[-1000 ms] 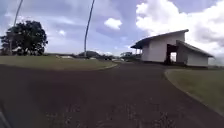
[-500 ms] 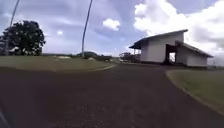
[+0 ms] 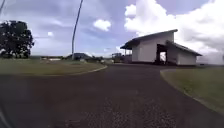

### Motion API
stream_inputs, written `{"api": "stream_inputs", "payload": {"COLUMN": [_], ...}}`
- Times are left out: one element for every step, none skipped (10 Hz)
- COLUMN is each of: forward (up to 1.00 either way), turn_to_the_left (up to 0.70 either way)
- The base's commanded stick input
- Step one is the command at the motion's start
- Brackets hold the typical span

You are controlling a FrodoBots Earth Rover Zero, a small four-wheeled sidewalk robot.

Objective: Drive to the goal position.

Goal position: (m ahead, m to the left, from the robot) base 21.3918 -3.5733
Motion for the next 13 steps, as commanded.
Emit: {"api": "stream_inputs", "payload": {"forward": [0.7, 0.7, 0.7, 0.7, 0.7, 0.7, 0.7, 0.7, 0.7, 0.7, 0.7, 0.7, 0.7], "turn_to_the_left": [0.0, 0.0, 0.0, 0.0, 0.0, 0.0, 0.0, 0.0, 0.0, 0.0, 0.0, 0.0, 0.0]}}
